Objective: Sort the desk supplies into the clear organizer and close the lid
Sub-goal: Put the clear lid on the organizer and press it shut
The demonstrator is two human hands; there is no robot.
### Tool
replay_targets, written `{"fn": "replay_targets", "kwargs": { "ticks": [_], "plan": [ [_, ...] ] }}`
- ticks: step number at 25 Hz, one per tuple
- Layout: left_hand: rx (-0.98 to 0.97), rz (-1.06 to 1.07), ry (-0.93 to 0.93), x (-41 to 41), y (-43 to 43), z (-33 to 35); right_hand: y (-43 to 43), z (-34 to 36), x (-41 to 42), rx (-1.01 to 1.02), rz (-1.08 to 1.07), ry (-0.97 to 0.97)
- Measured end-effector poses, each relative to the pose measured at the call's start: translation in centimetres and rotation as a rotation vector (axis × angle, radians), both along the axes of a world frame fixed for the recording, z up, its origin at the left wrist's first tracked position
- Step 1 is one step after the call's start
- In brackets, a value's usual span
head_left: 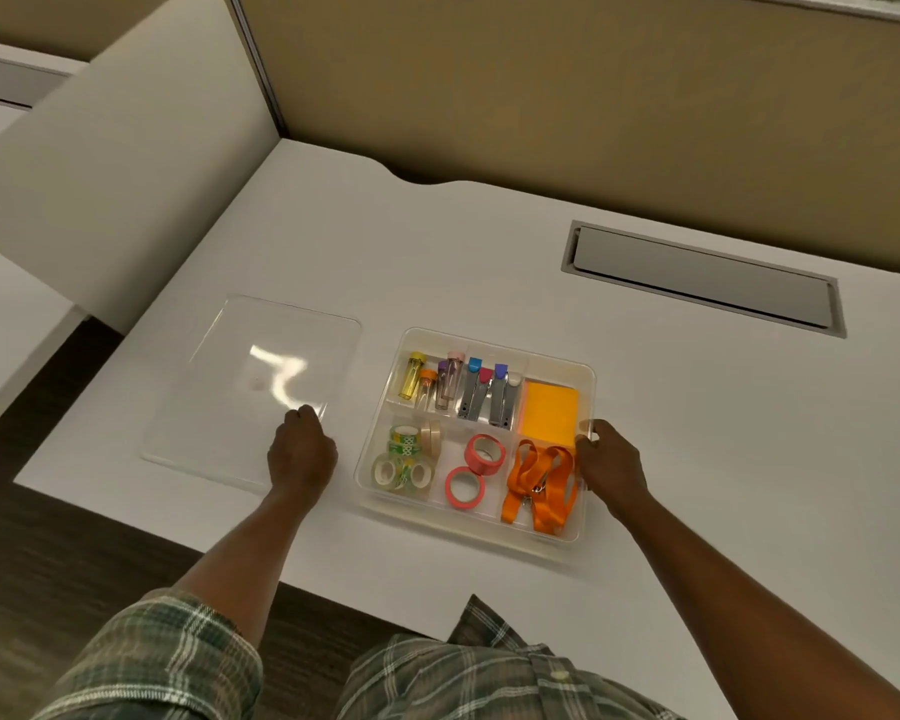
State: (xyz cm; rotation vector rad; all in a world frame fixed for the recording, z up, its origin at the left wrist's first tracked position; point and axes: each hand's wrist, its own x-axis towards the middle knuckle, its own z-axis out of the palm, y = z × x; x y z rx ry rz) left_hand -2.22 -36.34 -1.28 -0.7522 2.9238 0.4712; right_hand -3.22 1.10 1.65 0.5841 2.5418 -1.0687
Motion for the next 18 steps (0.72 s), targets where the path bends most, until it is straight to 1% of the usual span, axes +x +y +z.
{"fn": "replay_targets", "kwargs": {
  "ticks": [7, 13, 18],
  "plan": [
    [-0.068, -0.153, 0.254, -1.0, 7.3, 3.4, 5.7, 0.3, 0.8, 0.035, -0.059, 0.000],
    [-0.024, -0.297, 0.516, -1.8, 16.0, 9.4, 12.9, 0.6, 2.2, 0.026, -0.127, -0.017],
    [0.090, -0.437, 0.699, -1.5, 23.7, 13.9, 19.1, 1.0, 3.5, 0.022, -0.159, -0.022]
  ]
}}
